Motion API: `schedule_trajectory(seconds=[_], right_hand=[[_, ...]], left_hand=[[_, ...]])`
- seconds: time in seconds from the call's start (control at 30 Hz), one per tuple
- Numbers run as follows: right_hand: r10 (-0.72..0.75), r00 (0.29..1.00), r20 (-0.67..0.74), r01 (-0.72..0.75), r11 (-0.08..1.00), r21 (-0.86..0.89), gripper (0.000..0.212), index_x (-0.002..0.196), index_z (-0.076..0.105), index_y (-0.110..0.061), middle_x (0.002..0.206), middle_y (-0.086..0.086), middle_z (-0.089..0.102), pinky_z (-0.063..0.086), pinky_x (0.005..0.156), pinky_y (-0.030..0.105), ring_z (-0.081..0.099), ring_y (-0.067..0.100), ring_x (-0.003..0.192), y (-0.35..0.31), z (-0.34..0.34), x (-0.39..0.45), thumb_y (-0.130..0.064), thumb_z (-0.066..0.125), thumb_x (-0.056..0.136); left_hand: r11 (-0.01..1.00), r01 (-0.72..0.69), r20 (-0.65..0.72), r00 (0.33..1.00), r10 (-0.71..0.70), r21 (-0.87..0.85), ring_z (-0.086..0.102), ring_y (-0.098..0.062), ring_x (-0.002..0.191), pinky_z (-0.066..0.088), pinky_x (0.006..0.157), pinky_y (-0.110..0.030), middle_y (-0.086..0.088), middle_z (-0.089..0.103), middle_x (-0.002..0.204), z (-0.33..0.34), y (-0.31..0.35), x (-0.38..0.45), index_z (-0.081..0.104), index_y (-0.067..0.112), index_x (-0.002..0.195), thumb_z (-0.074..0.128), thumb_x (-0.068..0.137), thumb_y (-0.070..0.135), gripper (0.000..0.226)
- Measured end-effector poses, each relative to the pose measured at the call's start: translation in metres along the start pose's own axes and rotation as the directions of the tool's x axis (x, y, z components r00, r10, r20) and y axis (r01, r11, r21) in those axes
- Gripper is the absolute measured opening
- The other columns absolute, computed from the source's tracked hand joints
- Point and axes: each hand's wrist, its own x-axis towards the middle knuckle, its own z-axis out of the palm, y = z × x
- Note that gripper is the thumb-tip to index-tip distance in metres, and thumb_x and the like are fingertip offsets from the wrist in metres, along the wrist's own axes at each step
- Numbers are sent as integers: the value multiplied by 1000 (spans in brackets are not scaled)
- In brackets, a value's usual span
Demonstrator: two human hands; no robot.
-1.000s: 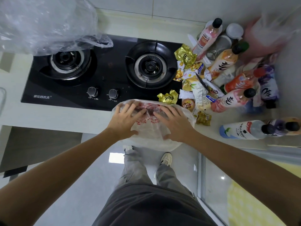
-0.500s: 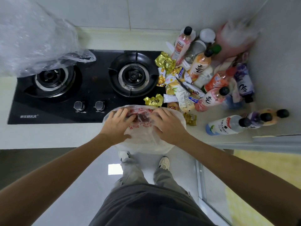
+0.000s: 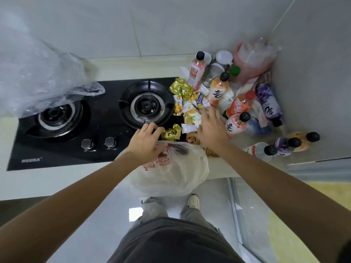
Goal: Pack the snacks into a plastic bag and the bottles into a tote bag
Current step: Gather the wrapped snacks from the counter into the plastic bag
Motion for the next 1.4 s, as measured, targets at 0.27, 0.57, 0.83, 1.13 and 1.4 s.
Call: schedule_trajectory(seconds=[0.27,0.57,0.83,1.13,1.4], right_hand=[[192,968,161,-156,965,-210,54,132,51,-6,129,15,53,55,93,45,54,33,120,18,-4,46,-24,75,87],[172,961,218,-103,950,-295,33,121,57,-16,118,8,63,52,75,38,63,29,110,25,-3,53,-31,68,94],[123,976,181,-83,974,-210,25,115,60,-14,108,7,66,44,68,37,67,30,100,31,-15,58,-5,63,92],[38,993,-111,-9,967,253,14,108,56,-9,93,10,62,52,70,44,64,34,87,7,-39,40,-18,59,98],[-5,999,47,-28,748,663,25,75,57,-7,64,10,58,43,58,43,56,28,62,-47,-23,-27,-27,66,88]], left_hand=[[985,-50,14,998,53,-168,39,-28,139,46,104,-52,-3,41,153,-10,43,122,35,20,154,47,102,35,55],[996,-86,157,983,90,-30,44,-30,131,50,95,-54,-5,50,142,19,59,194,48,22,146,54,96,15,51],[998,-59,3,998,60,-36,52,-31,114,48,86,-47,-6,56,115,10,46,186,64,16,117,54,98,19,22],[926,143,-160,965,-209,-350,55,-25,102,51,76,-39,-4,54,105,-28,4,84,68,11,112,53,100,23,23],[695,486,31,830,-557,-531,63,-21,70,52,64,-35,10,64,74,-9,19,-69,56,32,84,66,82,23,14]])
